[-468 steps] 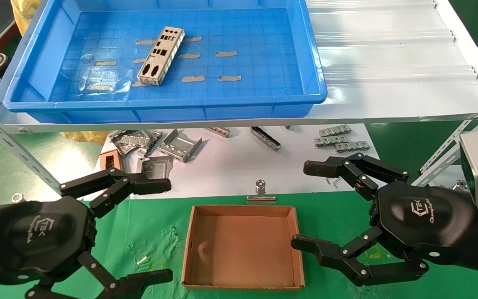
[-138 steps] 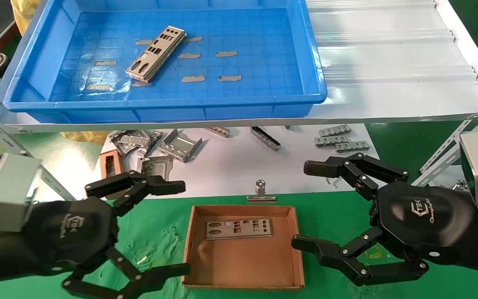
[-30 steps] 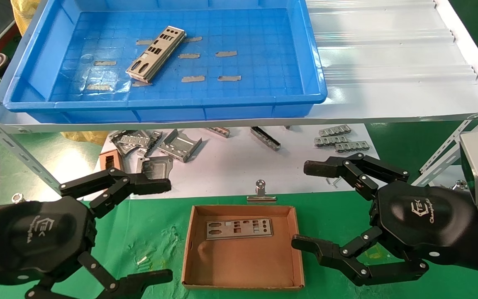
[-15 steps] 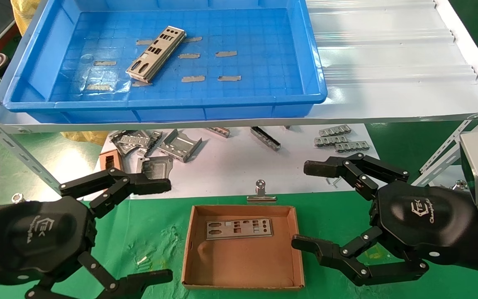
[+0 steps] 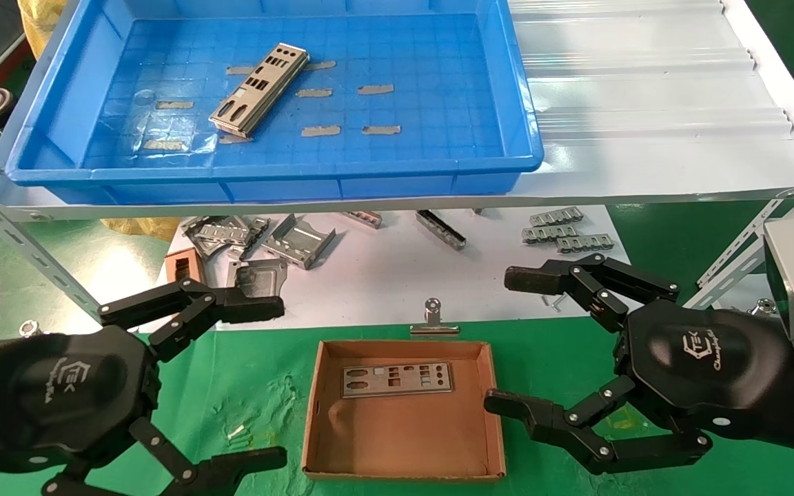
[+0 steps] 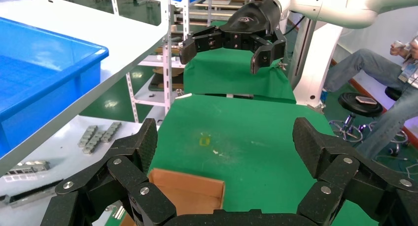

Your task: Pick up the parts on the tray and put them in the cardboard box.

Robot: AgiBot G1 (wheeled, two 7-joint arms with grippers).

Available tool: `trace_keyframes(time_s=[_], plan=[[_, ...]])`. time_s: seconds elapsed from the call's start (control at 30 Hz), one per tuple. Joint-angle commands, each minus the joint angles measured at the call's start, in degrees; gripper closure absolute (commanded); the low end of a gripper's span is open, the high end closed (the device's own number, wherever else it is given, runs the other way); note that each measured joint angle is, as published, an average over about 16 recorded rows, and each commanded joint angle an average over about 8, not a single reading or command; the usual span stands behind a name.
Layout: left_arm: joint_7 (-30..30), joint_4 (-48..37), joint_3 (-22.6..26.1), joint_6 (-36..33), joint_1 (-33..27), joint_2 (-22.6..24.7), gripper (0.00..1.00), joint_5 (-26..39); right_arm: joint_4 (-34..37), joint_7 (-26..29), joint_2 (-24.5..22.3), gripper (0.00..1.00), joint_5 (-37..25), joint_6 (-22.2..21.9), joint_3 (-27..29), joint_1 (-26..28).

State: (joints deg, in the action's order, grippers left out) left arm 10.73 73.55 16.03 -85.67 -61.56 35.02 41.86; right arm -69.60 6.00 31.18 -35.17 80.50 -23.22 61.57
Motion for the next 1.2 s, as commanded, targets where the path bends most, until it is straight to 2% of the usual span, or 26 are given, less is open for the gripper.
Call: trace_keyframes(time_s=[0.03,1.2], plan=[[0.0,0.0,0.0,0.0,0.0,0.0,0.00,0.0,0.0,0.0,0.0,0.00,0.0,0.0,0.0,0.0],[0.0,0.0,0.0,0.0,0.0,0.0,0.00,0.0,0.0,0.0,0.0,0.00,0.0,0.0,0.0,0.0]])
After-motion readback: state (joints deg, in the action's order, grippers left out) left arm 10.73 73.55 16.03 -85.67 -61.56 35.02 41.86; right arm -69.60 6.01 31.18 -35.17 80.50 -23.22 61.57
